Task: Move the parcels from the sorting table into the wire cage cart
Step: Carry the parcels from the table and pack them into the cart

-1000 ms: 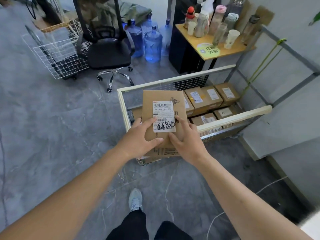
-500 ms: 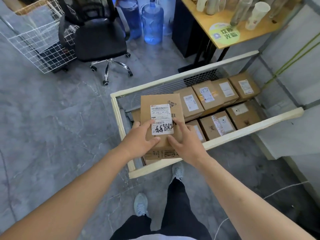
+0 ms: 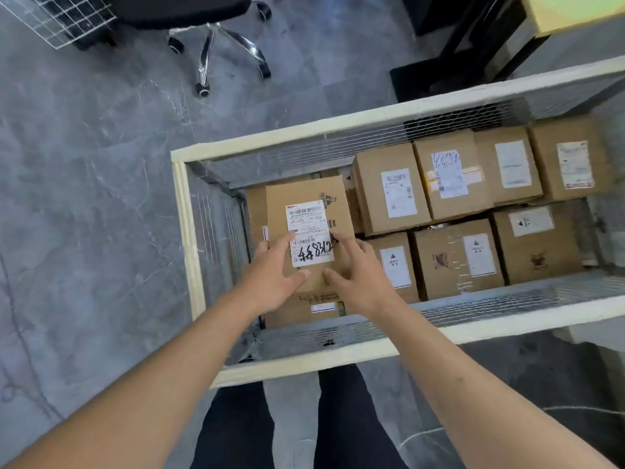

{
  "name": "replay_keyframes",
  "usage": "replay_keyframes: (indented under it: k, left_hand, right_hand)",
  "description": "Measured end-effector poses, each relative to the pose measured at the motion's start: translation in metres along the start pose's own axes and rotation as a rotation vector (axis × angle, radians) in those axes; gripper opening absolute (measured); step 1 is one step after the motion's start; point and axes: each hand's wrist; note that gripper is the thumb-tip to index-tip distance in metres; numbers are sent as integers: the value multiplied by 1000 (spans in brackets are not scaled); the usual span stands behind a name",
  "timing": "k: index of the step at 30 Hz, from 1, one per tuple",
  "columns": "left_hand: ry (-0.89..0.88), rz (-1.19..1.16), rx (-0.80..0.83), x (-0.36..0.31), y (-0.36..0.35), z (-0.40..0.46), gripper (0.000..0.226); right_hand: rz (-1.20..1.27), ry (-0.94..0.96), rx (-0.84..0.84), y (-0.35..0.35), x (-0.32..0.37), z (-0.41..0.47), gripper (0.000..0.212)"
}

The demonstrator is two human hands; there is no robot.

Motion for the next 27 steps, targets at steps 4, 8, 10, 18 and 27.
replay_keyframes:
  k: [4,8,10,18,27]
  left_hand:
    - [33,-35,21,14,-20,64,83]
    - [28,-82,-4,31,-33,127,81]
    - [13,-98,-11,40,-41,156,80]
    - [-90,-8,-42,62,-85,218,80]
    - [-335,349,-54,57,-87,228,83]
  right_hand:
    - [-22,-25,34,-5,-26,64,76]
    - [-23,-52,14,-17,-50,126,78]
    - [-31,-69,2,-25,-61,152,79]
    - [-369,-149,-119,-52,-88,197,73]
    - [-639,75,-245,-61,-104,207,66]
Point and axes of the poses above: each hand's wrist, its own z-axis towards the middle knuckle, its own y-axis out of the back of the hand, x = y × z, and after that the axes turned 4 degrees about -z, right-handed
